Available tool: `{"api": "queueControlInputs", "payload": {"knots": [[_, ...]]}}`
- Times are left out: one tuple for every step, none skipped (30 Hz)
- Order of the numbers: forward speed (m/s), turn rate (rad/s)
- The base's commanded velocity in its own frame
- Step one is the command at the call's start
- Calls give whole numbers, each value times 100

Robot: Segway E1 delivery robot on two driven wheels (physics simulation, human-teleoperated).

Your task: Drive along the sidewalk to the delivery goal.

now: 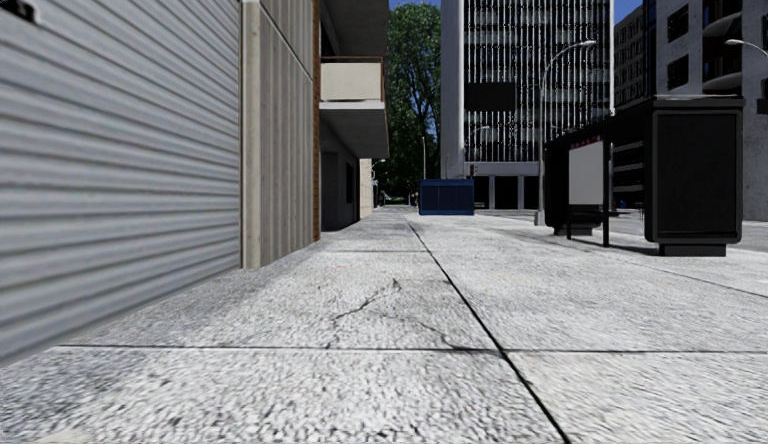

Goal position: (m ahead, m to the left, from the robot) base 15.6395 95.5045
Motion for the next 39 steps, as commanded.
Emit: {"api": "queueControlInputs", "payload": {"knots": [[200,0],[200,0],[200,0],[200,0],[200,0],[200,0],[200,0],[200,0],[200,0],[200,0],[200,0],[200,0],[200,0],[200,0],[200,0],[200,0],[200,0],[200,0],[200,0],[200,0],[200,0],[200,0],[200,0],[200,0],[200,0],[200,0],[200,0],[200,0],[200,0],[200,0],[200,0],[200,0],[200,0],[200,0],[200,0],[200,0],[200,0],[200,0],[200,0]]}}
